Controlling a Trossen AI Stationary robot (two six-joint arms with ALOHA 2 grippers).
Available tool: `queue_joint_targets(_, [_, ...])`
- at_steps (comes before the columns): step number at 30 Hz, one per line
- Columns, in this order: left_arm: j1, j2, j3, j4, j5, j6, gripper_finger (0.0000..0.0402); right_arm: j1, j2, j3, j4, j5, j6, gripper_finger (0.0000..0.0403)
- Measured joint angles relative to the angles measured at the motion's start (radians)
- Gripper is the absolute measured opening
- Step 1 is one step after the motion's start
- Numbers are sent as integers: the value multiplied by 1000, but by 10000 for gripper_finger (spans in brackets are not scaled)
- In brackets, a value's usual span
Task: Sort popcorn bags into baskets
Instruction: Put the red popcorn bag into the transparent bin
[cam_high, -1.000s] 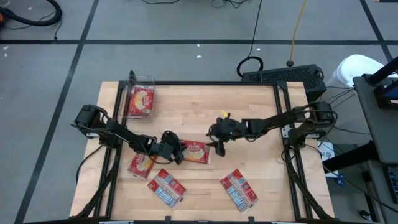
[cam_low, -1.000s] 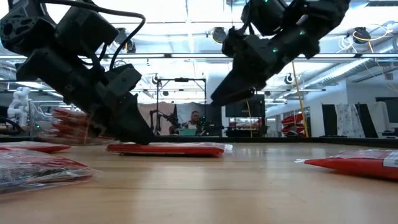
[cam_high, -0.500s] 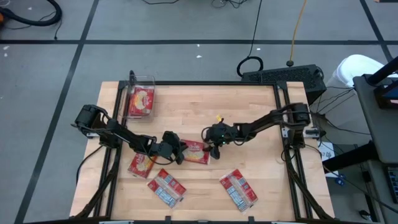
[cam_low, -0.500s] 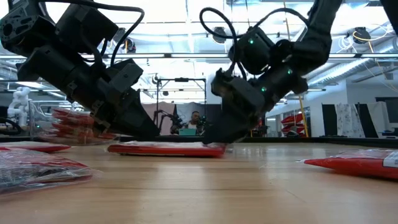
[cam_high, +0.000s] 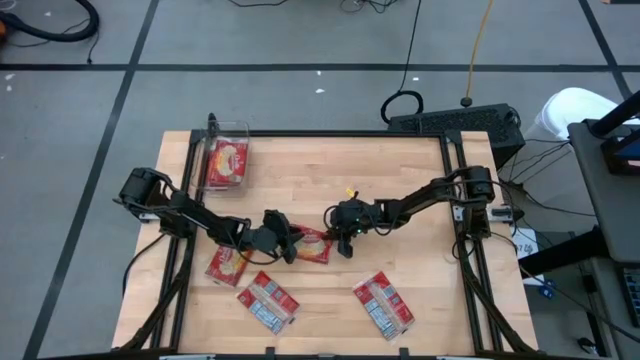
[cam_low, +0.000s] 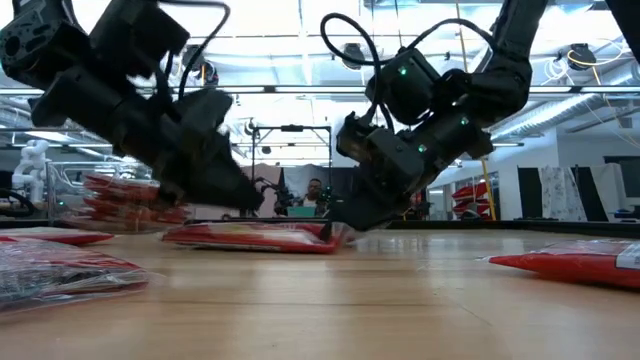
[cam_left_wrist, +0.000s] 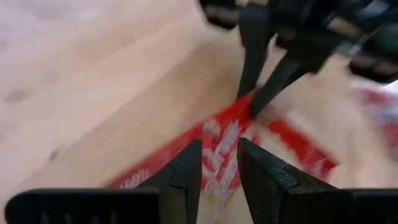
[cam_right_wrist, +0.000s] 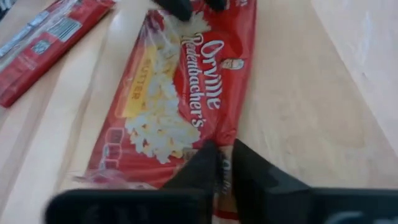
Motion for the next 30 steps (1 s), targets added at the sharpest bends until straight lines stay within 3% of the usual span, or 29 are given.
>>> queue_joint_targets(2, [-7,-24,0,41,-6,34,106,-5,-17,-1,-7,-1,-21,10])
queue_joint_targets(10, [-60,-174,1,53,-140,224,106,-23,-151,-2,-82,35,-115,3])
queue_joint_targets(19, [-63,-200,1,40,-353,174,106,-3,-344,-2,-196,415,-252,1])
queue_joint_targets(25, [-63,-199,1,62,-366,156,107,22,-451,-12,-229,687,-344,0])
queue_joint_targets(30, [-45,-199,1,77,-367,115,110,38,-515,-80,-93,845,-367,0])
